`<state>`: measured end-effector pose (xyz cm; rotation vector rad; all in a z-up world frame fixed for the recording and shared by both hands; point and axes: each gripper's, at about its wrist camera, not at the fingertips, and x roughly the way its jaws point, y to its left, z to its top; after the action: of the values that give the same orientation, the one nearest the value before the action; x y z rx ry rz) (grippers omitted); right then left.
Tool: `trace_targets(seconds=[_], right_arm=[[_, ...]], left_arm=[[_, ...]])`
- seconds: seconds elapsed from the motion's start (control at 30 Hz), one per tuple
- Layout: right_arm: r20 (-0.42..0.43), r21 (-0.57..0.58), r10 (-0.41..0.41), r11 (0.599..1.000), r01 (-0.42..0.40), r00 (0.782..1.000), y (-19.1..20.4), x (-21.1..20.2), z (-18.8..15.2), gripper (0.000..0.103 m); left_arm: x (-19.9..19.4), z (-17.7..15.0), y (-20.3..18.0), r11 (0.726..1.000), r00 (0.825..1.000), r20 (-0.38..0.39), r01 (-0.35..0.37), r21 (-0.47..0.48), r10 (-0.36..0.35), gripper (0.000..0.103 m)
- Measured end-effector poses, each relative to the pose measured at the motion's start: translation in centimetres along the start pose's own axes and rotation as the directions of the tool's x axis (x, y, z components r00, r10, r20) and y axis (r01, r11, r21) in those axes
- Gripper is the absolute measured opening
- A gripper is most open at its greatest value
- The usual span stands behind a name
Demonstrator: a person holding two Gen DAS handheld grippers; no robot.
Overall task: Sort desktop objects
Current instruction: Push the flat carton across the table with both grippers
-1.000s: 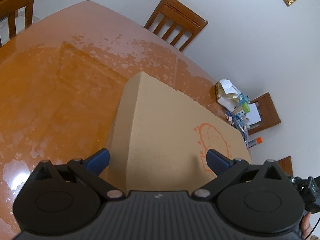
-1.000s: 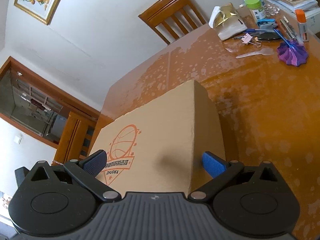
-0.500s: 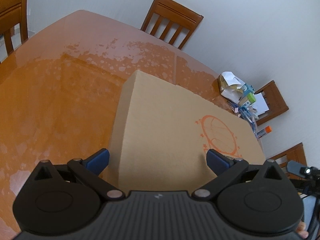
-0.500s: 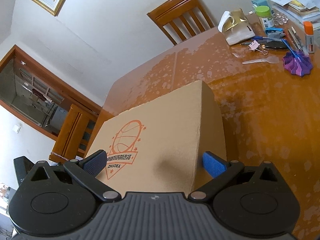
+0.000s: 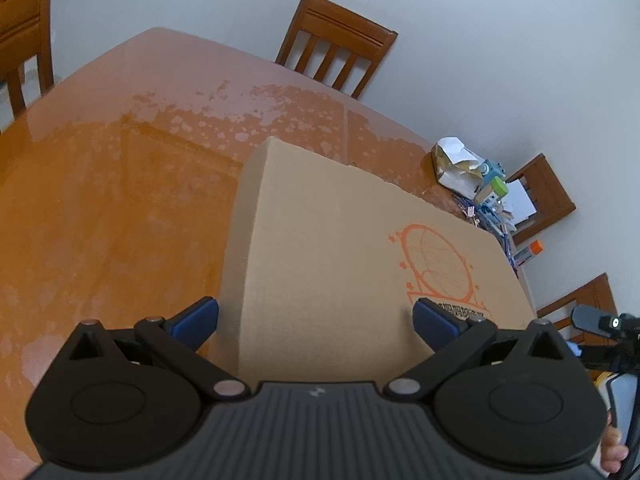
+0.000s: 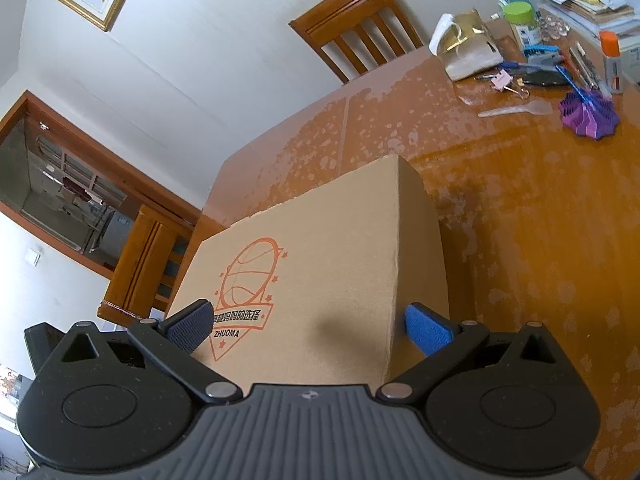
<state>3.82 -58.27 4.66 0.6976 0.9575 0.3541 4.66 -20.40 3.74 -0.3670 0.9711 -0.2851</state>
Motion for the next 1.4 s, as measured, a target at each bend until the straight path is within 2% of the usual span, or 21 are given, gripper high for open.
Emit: trace_targets(seconds=[0.17, 0.3, 0.4, 0.47, 0.6, 0.77, 0.97, 1.2, 1.4], right_arm=[[0.009, 0.001, 0.001, 1.000, -0.001, 1.000, -0.1, 0.2, 0.0, 0.103], [0.023, -0.009, -0.008, 1.000, 0.008, 1.000, 0.1, -0.1, 0.1, 0.103], [0.045, -0.001, -0.011, 1.000, 0.011, 0.999, 0.0, -0.5, 0.3, 0.103], [0.061, 0.007, -0.001, 1.000, 0.001, 0.998, 0.0, -0.8, 0.4, 0.103], [0.079, 0.007, 0.057, 0.998, -0.057, 0.995, 0.4, -1.2, 0.8, 0.103], [0.061, 0.004, 0.102, 0.995, -0.103, 0.993, 0.9, -0.7, 0.8, 0.103], [0.040, 0.029, 0.133, 0.991, -0.134, 0.990, 0.6, -0.2, 0.4, 0.103], [0.010, 0.045, 0.133, 0.990, -0.134, 0.991, 0.3, 0.7, -0.1, 0.103], [0.030, 0.045, 0.126, 0.991, -0.127, 0.992, 0.5, -0.6, -0.2, 0.103]], left_arm=[[-0.2, -0.2, 1.4, 0.998, 0.999, 0.020, 0.046, -0.053, -0.045, 0.102], [-1.8, 0.1, 2.1, 0.995, 0.995, 0.079, 0.065, -0.080, -0.058, 0.102], [-2.9, 0.5, 1.8, 0.996, 0.992, 0.115, 0.063, -0.069, -0.055, 0.102], [-3.4, 0.8, 1.2, 0.995, 0.989, 0.120, 0.086, -0.043, -0.080, 0.102], [-3.8, 0.8, -0.3, 0.989, 0.984, 0.101, 0.145, 0.039, -0.149, 0.102], [-2.5, 0.4, -1.3, 0.986, 0.990, 0.032, 0.136, 0.096, -0.140, 0.102], [-2.2, 0.3, -1.3, 0.984, 0.988, 0.027, 0.148, 0.097, -0.151, 0.102], [-1.6, -0.3, -1.3, 0.985, 0.990, 0.019, 0.138, 0.104, -0.141, 0.102], [-3.1, -0.1, -0.6, 0.989, 0.990, 0.017, 0.140, 0.056, -0.142, 0.102]])
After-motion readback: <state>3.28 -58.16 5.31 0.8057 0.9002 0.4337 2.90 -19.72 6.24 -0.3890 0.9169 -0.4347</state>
